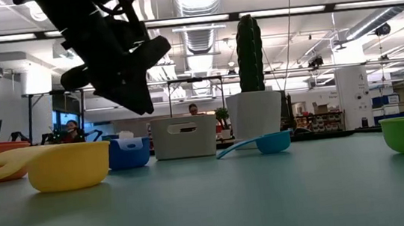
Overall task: Nest measuring cups in basket
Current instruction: Stack the blue measuring cup on top of the red measuring cup
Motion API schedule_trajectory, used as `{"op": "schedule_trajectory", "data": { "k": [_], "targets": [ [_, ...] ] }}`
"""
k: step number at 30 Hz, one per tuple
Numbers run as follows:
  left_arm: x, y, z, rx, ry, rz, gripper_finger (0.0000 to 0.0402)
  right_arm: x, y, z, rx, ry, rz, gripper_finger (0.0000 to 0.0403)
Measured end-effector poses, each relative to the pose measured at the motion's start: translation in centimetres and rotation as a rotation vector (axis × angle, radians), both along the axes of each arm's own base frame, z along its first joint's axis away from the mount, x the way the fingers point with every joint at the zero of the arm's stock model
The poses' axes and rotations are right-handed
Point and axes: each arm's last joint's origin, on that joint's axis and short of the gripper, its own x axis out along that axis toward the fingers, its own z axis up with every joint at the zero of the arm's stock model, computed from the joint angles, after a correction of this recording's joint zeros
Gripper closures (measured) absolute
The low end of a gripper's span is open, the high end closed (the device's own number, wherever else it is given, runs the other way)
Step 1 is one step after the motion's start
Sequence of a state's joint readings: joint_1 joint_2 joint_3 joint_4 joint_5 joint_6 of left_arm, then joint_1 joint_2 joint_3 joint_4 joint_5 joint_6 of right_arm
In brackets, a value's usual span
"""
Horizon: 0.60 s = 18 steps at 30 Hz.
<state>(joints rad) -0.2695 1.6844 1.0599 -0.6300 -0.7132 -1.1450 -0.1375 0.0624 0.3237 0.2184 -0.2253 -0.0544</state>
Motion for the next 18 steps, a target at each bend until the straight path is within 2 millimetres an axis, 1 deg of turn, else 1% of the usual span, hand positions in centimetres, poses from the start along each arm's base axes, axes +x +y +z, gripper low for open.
{"op": "schedule_trajectory", "data": {
  "k": [4,9,13,18],
  "targets": [
    [0.0,0.0,-0.1,-0.004,-0.006,0.008,0.0283,0.0,0.0,0.0,0.0,0.0,0.0,0.0385],
    [0.2,-0.1,-0.9,0.004,0.018,0.01,0.0241,-0.1,0.0,0.1,0.001,0.0,0.001,0.0385],
    [0.8,-0.1,-2.3,0.018,0.057,0.016,0.0231,-0.1,0.0,0.1,0.002,0.011,0.001,0.0385],
    [1.5,0.0,-3.5,0.031,0.091,0.024,0.0237,-0.1,0.0,0.1,0.003,0.021,0.0,0.0385]
  ]
}}
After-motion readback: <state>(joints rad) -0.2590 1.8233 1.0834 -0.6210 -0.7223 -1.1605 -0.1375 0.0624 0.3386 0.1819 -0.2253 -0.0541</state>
